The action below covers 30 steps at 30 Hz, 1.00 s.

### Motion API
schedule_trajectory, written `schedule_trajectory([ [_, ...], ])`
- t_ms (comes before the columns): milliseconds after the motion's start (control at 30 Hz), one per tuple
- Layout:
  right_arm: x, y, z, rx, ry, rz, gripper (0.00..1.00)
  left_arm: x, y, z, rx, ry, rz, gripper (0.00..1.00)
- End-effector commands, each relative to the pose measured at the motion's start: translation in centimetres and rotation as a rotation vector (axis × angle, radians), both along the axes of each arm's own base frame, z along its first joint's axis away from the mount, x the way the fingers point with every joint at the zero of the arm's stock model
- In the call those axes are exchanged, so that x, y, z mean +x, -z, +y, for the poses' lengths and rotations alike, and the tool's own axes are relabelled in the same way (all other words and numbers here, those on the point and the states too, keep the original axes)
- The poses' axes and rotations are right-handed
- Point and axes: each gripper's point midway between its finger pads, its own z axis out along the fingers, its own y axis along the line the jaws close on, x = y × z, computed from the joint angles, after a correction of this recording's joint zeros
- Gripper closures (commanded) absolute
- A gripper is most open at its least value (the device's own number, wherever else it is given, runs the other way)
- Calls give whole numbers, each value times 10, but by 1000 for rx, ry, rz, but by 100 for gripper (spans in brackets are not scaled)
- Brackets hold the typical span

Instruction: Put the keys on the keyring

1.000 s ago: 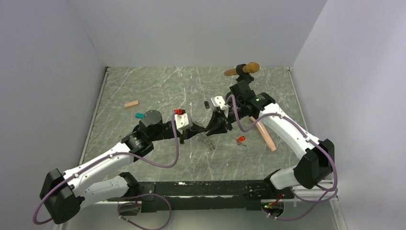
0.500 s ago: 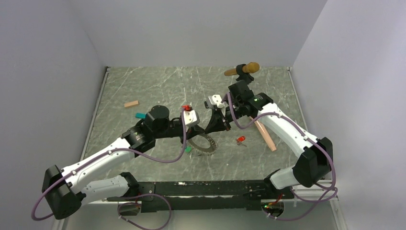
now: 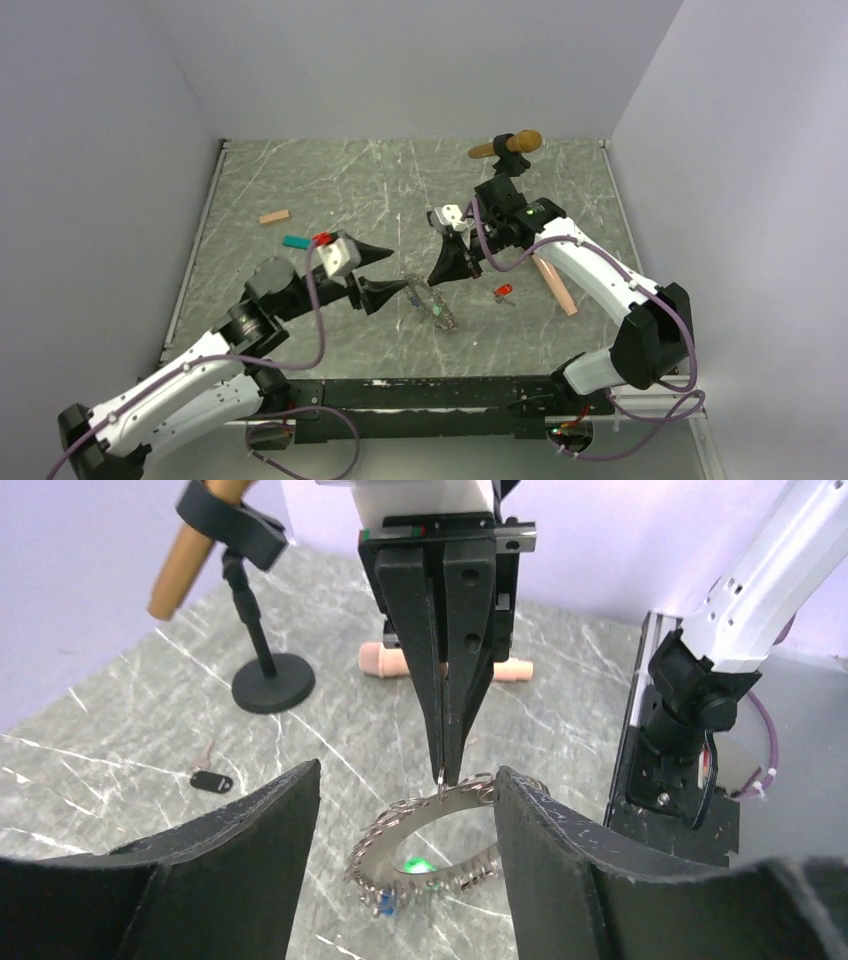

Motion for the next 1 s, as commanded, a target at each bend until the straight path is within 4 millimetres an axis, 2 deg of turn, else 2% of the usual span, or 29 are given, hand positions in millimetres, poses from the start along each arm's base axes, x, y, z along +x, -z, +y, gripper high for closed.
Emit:
schedule_trajectory([
  [0, -9, -9, 6, 115, -79, -42, 100, -4, -10, 15, -188, -51, -21, 34],
  [100, -16, -8, 5, 157, -123, -59, 100, -10, 10, 10, -211, -9, 2, 42],
  [333, -24, -6, 4, 209, -174, -79, 100, -15, 29, -16, -198, 118, 18, 52],
  [600, -22, -4, 5, 197, -163, -73, 100, -16, 30, -32, -196, 180, 8, 56],
  [967, -20, -3, 5, 188, -155, -63, 100, -20, 45, -40, -146, 229, 61, 63],
])
